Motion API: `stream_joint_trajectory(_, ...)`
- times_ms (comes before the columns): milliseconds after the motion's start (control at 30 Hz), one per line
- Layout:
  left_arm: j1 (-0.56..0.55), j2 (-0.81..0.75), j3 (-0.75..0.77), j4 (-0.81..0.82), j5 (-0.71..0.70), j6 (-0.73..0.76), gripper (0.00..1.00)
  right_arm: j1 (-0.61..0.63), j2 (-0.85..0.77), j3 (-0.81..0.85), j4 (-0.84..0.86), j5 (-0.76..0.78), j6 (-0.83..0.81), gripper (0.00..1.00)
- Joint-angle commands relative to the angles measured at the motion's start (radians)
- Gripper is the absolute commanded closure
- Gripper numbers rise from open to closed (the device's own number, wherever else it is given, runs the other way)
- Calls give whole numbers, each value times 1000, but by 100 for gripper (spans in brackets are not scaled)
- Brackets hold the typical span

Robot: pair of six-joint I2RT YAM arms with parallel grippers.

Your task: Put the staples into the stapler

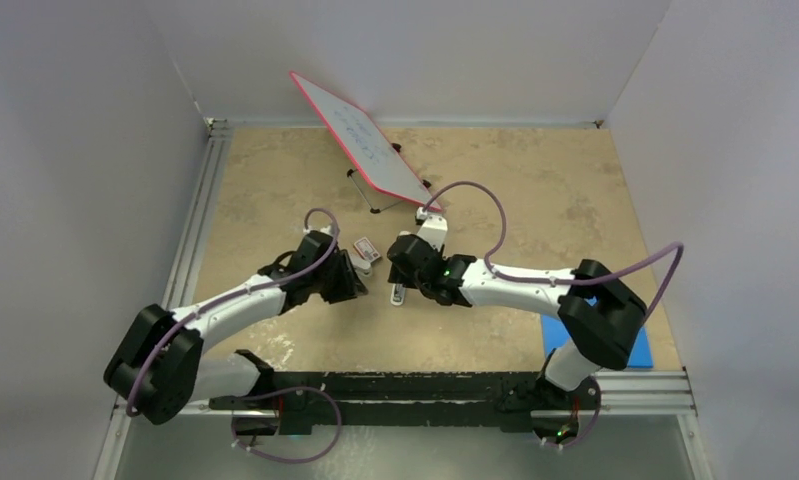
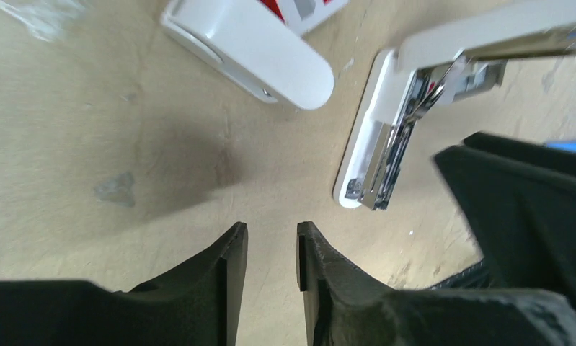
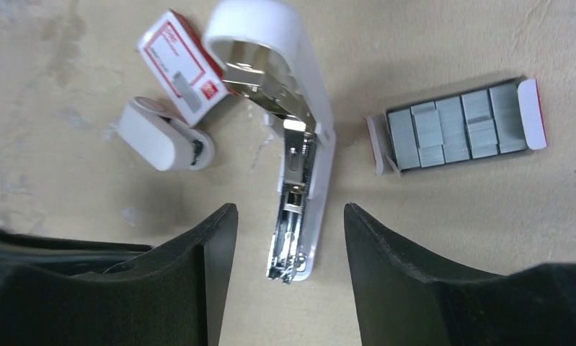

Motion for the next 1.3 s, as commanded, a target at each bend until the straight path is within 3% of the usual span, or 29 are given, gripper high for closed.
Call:
stream_joint_trajectory(0, 7, -76, 97, -131, -195, 4, 67, 12, 64, 57, -42, 55, 60, 42)
stream_joint_trajectory(367, 9, -66, 147, -165, -237, 38, 61, 24, 217, 167, -131, 129, 106, 52)
stream_joint_trajectory(600, 8, -52, 139, -139, -214, 52, 61, 25, 258, 204, -172, 165, 108, 70)
stream_joint_trajectory(800, 9, -30, 137, -131, -202, 58, 60, 25, 274, 218, -156, 163, 52, 75)
stream_joint_trajectory(1100, 17, -31, 134, -131, -195, 48, 60, 18, 331, 271, -126, 214, -44, 73)
stream_joint_trajectory(1267, 22, -34, 133, -134, -190, 51, 60, 16, 315, 259, -102, 195, -60, 62)
